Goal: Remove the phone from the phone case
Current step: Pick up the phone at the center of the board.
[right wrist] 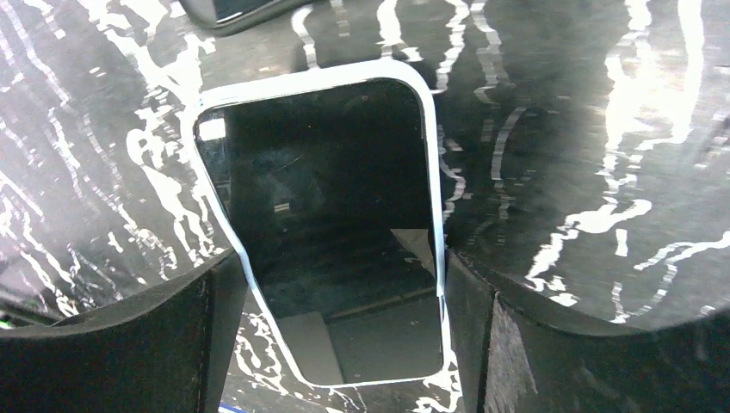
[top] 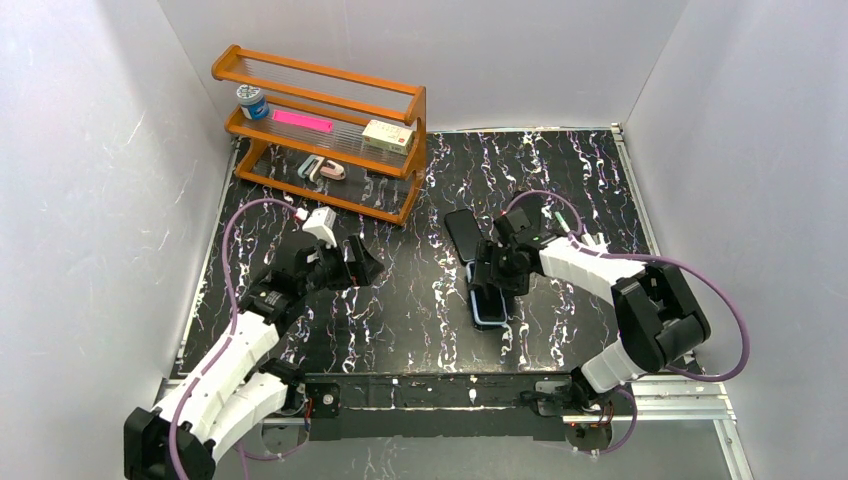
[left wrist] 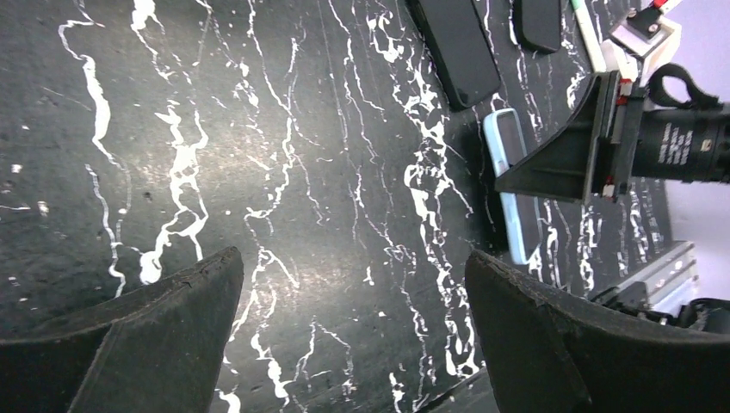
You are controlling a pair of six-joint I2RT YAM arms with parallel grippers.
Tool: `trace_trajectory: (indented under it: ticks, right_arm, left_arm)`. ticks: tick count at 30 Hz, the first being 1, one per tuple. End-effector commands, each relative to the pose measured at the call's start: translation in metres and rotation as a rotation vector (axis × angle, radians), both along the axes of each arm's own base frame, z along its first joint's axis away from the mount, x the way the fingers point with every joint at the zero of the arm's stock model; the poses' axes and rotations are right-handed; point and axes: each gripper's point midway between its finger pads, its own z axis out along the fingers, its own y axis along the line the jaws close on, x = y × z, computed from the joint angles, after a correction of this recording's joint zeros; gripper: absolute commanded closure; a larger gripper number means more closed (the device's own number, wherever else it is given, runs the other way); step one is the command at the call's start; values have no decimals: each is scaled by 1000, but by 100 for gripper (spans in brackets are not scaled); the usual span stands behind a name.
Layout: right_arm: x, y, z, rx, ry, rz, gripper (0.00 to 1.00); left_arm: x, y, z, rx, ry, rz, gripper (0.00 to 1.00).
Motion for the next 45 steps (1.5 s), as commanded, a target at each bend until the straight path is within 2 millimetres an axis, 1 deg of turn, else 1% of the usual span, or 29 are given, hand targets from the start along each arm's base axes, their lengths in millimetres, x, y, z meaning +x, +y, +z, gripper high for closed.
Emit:
trace_trajectory:
  ticks: [1, 8, 15, 19, 21, 27, 29, 33, 36, 39, 42, 45]
  right_arm:
    - [15, 38, 31, 137, -148, 78, 98]
    - [20, 74, 56, 169, -314, 289, 99]
    - [6, 107, 87, 181, -479, 546, 99]
    - [-7, 121, 106, 187, -558, 682, 99]
    - [-8, 124, 114, 169, -588, 720, 99]
    - [-24, 134, 125, 181, -603, 896, 99]
    - [-33, 140, 131, 184, -648, 977, 99]
    - [-40, 150, 149, 183, -794, 1114, 99]
    - [-42, 156, 161, 193, -881, 1200, 99]
    - [-39, 160, 171, 182, -944, 1246, 98]
    - [-37, 164, 176, 163, -965, 1301, 97]
    - [-33, 167, 176, 127, -976, 1344, 98]
  left_arm:
    - [4, -18, 9, -117, 32, -4, 2]
    - [10, -31, 0, -182, 122, 7, 2]
    - [11, -52, 6, -224, 183, -87, 2]
    - [7, -62, 5, -228, 221, -164, 3]
    - [5, -67, 7, -226, 235, -204, 4]
    - [1, -77, 12, -207, 281, -323, 12]
    - [-1, -82, 15, -210, 291, -368, 15]
    - [-4, -90, 20, -239, 309, -437, 21]
    - [-9, -95, 24, -266, 327, -488, 26]
    - [-14, -100, 28, -293, 342, -536, 33]
    - [-19, -103, 31, -316, 356, -576, 41]
    - [-24, -106, 35, -334, 364, -607, 49]
